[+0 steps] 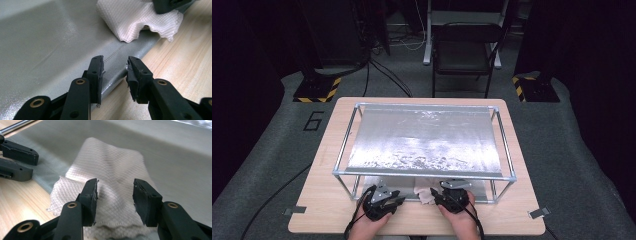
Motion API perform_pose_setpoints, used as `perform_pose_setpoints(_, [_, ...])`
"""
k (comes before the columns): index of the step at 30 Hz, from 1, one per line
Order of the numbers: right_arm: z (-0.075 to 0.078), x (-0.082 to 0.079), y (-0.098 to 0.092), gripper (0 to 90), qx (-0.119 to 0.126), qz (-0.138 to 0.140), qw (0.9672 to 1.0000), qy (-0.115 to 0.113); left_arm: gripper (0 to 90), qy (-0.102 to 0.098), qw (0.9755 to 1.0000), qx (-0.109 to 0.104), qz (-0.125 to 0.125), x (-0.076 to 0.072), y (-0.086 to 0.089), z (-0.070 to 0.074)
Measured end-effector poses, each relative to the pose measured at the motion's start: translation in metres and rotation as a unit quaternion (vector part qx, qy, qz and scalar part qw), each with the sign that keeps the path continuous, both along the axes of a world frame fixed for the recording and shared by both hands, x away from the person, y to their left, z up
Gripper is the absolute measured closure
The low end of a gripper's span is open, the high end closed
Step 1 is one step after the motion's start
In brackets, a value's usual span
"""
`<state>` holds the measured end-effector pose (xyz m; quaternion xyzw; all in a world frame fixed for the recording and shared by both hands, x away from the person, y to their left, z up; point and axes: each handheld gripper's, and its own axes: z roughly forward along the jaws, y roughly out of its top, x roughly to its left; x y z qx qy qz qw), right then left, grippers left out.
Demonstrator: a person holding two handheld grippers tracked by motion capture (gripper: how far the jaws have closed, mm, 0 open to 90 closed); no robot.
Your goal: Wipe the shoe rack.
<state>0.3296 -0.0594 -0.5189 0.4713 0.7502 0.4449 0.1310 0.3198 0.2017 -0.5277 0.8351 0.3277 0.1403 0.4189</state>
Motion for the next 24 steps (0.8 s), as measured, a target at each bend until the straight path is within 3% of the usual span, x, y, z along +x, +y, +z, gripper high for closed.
perform_pose_setpoints(3, [0.002,-0.002,-0.009,54.3,-0.002,0.0,1.0,0.007,64.9,0.002,1.0,0.0,0.001,0.0,0.0,0.0])
perform_pose_setpoints(8, [0.0,-0.003,-0.026,54.2,0.001,-0.026,0.9996,0.007,64.9,0.002,1.0,0.0,0.001,0.0,0.0,0.0])
perform_pose_setpoints(11, [-0.001,-0.003,-0.032,54.2,0.011,-0.014,0.9998,0.006,64.9,0.002,1.0,0.0,0.001,0.0,0.0,0.0])
perform_pose_setpoints(12, [-0.001,-0.003,-0.038,54.2,-0.002,-0.041,0.9991,0.012,64.9,0.002,1.0,0.0,0.001,0.0,0.0,0.0])
perform_pose_setpoints(15, [-0.002,-0.004,-0.042,54.4,-0.005,-0.038,0.9992,0.014,64.9,0.002,1.0,0.0,0.001,0.0,0.0,0.0])
perform_pose_setpoints(17, [-0.004,-0.003,-0.047,54.4,-0.017,-0.052,0.9984,0.01,64.9,-0.008,0.9999,0.008,-0.003,0.002,0.001,0.001])
perform_pose_setpoints(18, [-0.004,-0.004,-0.051,54.4,0.004,-0.038,0.9991,0.017,64.9,-0.007,1.0,0.006,-0.002,0.002,0.002,0.001])
perform_pose_setpoints(19, [-0.004,-0.004,-0.051,54.4,0.004,-0.038,0.9991,0.017,64.9,-0.005,1.0,0.004,-0.002,0.002,0.002,0.001])
perform_pose_setpoints(20, [-0.006,0.001,-0.064,54.4,-0.055,-0.022,0.9982,-0.012,64.9,0.0,1.0,0.003,-0.001,0.003,0.002,0.002])
perform_pose_setpoints(21, [-0.006,0.001,-0.064,54.4,-0.055,-0.022,0.9982,-0.012,65.0,0.0,1.0,0.003,-0.001,0.003,0.002,0.002])
perform_pose_setpoints(22, [-0.005,0.003,-0.068,54.4,-0.076,-0.018,0.9967,-0.021,65.0,0.014,0.9999,-0.008,0.007,0.002,0.0,0.002])
perform_pose_setpoints(24, [-0.008,0.003,-0.07,54.5,-0.074,-0.023,0.9967,-0.023,62.6,0.012,0.9999,0.002,0.0,0.004,0.001,0.004])
